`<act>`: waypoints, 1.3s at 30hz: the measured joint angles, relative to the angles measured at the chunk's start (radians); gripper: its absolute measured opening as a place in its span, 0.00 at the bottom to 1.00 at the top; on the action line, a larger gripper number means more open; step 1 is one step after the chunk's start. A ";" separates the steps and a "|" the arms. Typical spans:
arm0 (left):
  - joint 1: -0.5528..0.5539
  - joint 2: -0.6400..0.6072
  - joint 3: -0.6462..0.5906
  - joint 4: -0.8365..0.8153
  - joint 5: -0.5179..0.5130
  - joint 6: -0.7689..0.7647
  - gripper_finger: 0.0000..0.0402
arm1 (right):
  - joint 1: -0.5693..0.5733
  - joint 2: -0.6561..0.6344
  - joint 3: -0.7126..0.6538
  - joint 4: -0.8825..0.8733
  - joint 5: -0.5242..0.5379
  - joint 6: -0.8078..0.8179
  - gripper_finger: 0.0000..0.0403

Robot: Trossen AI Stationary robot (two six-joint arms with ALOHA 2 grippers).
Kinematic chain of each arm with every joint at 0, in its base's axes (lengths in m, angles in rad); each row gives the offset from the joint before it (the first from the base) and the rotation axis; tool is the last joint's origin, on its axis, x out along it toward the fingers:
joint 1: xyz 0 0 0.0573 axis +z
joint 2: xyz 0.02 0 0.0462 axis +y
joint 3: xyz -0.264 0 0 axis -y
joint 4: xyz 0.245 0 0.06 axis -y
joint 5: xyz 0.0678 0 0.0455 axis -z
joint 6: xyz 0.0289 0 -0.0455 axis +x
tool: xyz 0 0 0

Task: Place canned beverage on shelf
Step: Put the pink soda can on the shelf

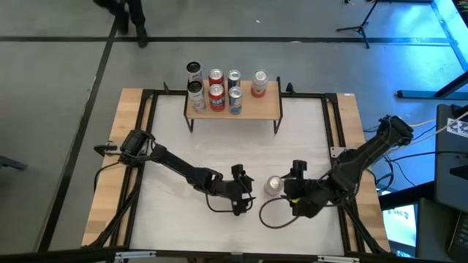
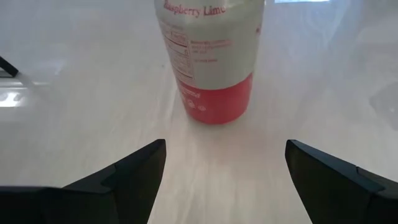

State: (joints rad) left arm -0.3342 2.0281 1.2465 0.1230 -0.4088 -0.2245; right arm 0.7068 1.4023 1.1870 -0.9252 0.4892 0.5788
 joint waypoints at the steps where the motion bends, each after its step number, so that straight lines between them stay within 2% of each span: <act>1: 0.000 0.000 0.000 0.000 0.000 0.000 0.80 | -0.009 0.004 -0.003 0.003 -0.005 -0.012 0.73; 4: 0.002 0.000 0.000 0.001 0.000 0.000 0.80 | -0.031 0.019 -0.016 0.004 -0.014 -0.062 0.81; 7: 0.002 0.000 0.000 0.006 -0.002 0.000 0.80 | -0.055 0.032 -0.024 0.004 -0.036 -0.072 0.94; 9: 0.002 0.000 0.000 0.009 -0.001 0.000 0.80 | -0.068 0.033 -0.024 0.003 -0.065 -0.075 0.97; 16: 0.000 0.000 0.000 0.009 -0.001 0.000 0.80 | -0.082 0.033 -0.024 0.032 -0.150 -0.088 0.84; 22: 0.000 0.000 0.000 0.013 -0.001 0.000 0.80 | -0.118 0.033 -0.024 0.027 -0.063 -0.120 0.78; 27: 0.000 0.000 0.000 0.013 0.004 0.000 0.80 | -0.189 0.034 -0.024 0.036 -0.141 -0.143 0.76; 32: 0.000 0.000 0.000 0.013 0.005 0.000 0.80 | -0.204 0.034 -0.024 0.063 -0.229 -0.166 0.76; 39: -0.002 0.000 0.000 0.012 0.006 0.000 0.80 | -0.203 0.034 -0.024 0.062 -0.218 -0.167 0.76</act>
State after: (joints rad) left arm -0.3360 2.0281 1.2465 0.1354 -0.4023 -0.2249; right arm 0.5034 1.4361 1.1633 -0.8634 0.2709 0.4118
